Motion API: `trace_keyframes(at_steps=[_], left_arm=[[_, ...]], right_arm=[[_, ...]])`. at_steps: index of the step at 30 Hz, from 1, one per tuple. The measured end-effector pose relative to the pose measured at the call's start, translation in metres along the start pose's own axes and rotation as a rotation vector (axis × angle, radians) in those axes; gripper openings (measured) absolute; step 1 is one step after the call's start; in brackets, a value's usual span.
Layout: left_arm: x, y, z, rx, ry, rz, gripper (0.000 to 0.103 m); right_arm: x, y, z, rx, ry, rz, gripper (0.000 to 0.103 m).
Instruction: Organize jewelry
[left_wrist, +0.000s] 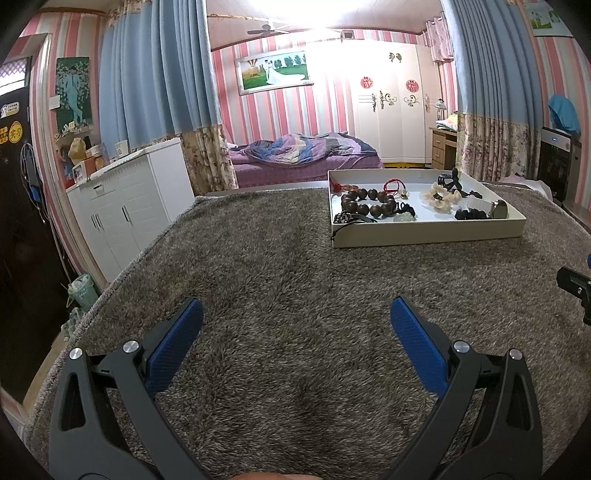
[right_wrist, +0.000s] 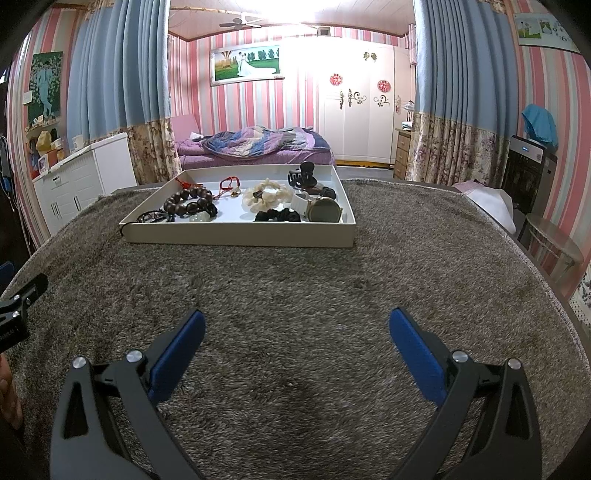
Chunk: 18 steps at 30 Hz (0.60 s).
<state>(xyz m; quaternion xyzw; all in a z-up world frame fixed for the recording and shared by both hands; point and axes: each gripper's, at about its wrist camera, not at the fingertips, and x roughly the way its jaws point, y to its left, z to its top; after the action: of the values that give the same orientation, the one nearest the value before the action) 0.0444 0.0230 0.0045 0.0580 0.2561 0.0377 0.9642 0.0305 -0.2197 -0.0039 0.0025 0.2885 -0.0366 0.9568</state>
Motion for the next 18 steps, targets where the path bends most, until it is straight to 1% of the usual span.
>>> trace_keyframes(at_steps=[18], left_arm=[[-0.0011,0.0013,0.0004,-0.005,-0.004,0.001,0.1]], right_arm=[[0.0005,-0.0003,0.0001,0.0,0.001,-0.001,0.1]])
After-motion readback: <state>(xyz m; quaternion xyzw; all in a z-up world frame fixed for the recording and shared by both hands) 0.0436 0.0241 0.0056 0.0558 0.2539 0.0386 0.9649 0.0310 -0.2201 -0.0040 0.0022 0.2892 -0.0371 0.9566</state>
